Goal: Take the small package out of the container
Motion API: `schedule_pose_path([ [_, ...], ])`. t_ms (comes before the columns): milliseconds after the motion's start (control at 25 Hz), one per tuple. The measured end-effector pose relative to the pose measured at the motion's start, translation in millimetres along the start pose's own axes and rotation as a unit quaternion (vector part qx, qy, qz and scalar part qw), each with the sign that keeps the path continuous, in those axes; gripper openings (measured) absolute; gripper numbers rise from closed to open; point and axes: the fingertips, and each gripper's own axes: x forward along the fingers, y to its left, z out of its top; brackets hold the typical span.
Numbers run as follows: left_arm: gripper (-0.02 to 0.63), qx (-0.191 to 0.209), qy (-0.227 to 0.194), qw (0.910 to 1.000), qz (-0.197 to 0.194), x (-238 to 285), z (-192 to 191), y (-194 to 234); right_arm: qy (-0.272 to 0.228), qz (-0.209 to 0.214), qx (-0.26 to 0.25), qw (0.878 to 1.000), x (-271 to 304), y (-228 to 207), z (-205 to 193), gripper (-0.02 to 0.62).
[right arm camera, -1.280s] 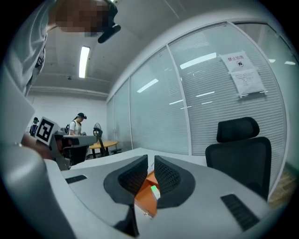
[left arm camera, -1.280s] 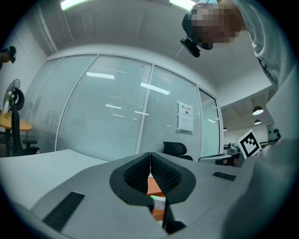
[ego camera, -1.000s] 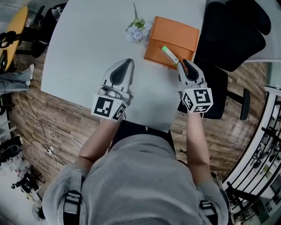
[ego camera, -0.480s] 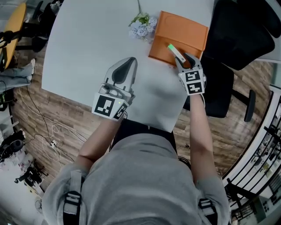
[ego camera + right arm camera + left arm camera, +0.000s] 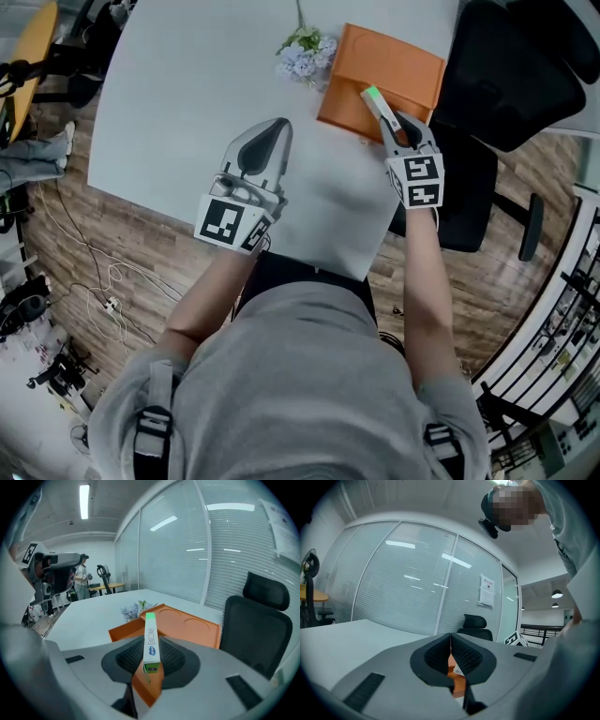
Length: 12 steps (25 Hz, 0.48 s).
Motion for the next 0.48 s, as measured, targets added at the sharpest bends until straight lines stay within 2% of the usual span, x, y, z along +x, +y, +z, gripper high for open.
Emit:
schedule_pose_path([
  [320, 0.020, 0.010, -0.024, 0.9996, -0.006, -3, 19, -15, -0.087, -0.044, 0.037, 0.995, -73, -5, 40, 0.115],
  [480, 0.020, 0.014, -0.030, 0.9994, -0.007, -8, 25, -20, -0.096, -0.043, 0.039, 0.994, -107, 7, 37, 0.115],
])
